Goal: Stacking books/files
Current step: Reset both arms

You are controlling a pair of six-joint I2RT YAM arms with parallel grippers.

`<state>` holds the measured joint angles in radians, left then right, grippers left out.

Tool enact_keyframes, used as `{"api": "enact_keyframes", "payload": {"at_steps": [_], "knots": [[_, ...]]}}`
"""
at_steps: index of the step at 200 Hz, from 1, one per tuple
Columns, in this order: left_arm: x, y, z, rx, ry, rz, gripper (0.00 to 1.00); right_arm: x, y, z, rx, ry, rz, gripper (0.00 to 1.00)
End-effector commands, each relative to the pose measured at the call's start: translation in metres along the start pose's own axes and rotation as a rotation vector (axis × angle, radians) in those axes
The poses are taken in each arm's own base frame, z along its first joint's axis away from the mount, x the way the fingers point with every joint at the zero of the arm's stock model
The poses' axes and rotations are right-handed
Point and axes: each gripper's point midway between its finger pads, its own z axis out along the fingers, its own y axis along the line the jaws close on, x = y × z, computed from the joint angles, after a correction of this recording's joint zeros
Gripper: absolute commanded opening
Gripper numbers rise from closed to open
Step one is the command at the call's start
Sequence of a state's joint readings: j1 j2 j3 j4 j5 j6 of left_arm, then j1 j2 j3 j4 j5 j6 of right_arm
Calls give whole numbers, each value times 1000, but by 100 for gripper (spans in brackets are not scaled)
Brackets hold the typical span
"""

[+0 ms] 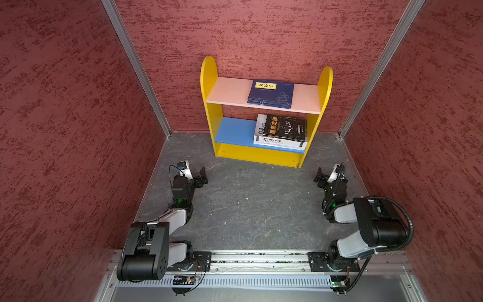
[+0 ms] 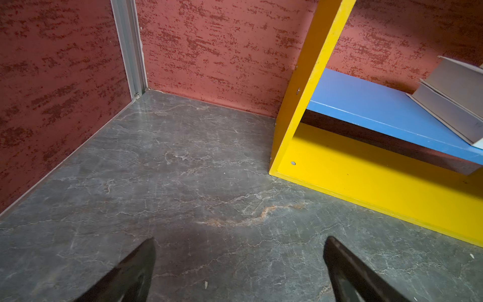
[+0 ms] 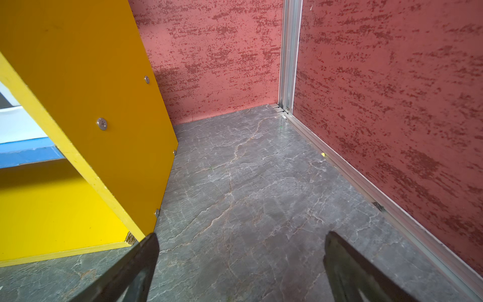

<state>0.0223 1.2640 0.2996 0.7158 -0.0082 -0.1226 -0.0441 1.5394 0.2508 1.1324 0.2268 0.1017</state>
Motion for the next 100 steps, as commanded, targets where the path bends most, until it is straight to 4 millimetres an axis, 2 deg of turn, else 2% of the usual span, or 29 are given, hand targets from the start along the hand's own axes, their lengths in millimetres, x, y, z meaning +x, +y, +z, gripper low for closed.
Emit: {"api": "enact_keyframes", "payload": {"at_steps": [1, 26, 53, 71, 84, 100], "knots": [[-2, -1, 7, -6, 19, 7, 100, -16, 3, 2, -13, -54, -9, 99], [-3, 0, 5, -24, 4, 21, 99, -16, 4, 2, -15, -55, -9, 99], [-12, 7, 8, -63, -57, 136, 99, -16, 3, 2, -15, -54, -9, 99], [-9, 2, 15, 6, -22, 86, 99, -16, 3, 2, -14, -55, -9, 99], [-5, -7, 17, 27, -29, 128, 99, -15, 4, 2, -16, -53, -11, 99], [3, 0, 21, -6, -63, 125, 99, -15, 3, 2, -14, -54, -9, 99]]}}
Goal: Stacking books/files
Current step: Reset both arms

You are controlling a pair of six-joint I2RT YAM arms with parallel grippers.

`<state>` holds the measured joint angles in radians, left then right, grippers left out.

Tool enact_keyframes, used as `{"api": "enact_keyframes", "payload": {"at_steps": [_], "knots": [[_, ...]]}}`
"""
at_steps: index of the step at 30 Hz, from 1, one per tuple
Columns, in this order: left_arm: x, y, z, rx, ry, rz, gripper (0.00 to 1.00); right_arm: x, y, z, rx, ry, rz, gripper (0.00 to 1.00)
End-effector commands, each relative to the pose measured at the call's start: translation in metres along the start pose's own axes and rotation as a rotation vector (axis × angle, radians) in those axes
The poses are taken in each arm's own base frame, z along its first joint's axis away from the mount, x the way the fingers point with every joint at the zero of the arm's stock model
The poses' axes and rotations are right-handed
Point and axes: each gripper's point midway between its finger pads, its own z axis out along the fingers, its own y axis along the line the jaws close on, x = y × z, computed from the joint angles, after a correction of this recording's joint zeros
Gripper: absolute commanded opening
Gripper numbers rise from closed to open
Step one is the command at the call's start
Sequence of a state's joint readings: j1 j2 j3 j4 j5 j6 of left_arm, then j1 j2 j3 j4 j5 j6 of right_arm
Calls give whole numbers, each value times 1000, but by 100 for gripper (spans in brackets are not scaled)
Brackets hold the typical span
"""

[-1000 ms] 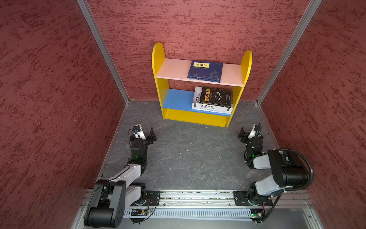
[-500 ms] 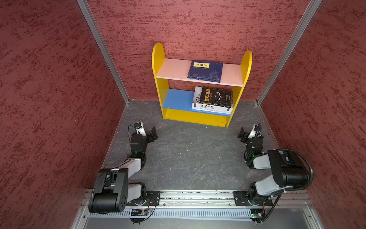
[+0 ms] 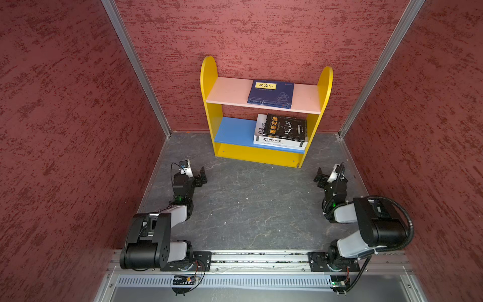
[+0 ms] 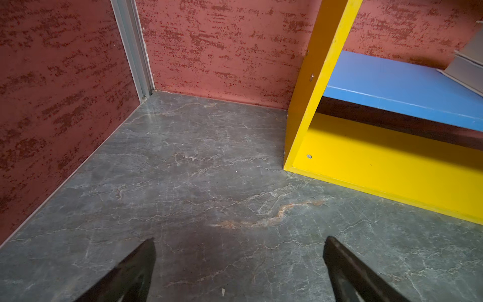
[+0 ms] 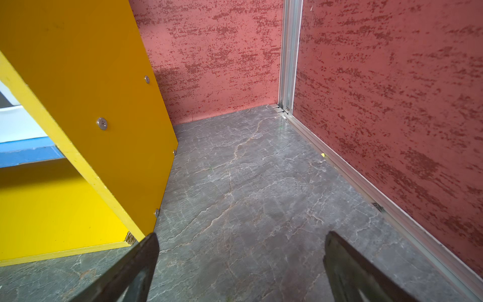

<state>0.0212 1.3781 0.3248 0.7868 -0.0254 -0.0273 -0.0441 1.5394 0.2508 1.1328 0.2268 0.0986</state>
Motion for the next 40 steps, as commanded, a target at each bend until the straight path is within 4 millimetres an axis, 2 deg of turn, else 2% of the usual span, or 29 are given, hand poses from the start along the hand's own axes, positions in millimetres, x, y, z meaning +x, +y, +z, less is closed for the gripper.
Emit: {"api": "enact_keyframes", "payload": {"at_steps": [1, 3, 4, 5, 7, 8, 40], "knots": [[-5, -3, 7, 7, -81, 28, 99, -15, 3, 2, -14, -54, -7, 99], [1, 0, 11, -27, -94, 40, 99, -16, 4, 2, -14, -55, -6, 99], [4, 1, 13, -35, -47, 30, 99, -16, 4, 2, -16, -55, -7, 99], [1, 2, 16, -29, -62, 29, 99, -16, 4, 2, -16, -55, -7, 99], [4, 14, 20, -73, -13, -17, 99, -16, 3, 2, -14, -55, -6, 99], [1, 14, 20, -67, -51, -11, 99, -16, 4, 2, -15, -58, -5, 99], [3, 13, 21, -83, -30, -5, 99, -16, 4, 3, -12, -55, -8, 99]]}}
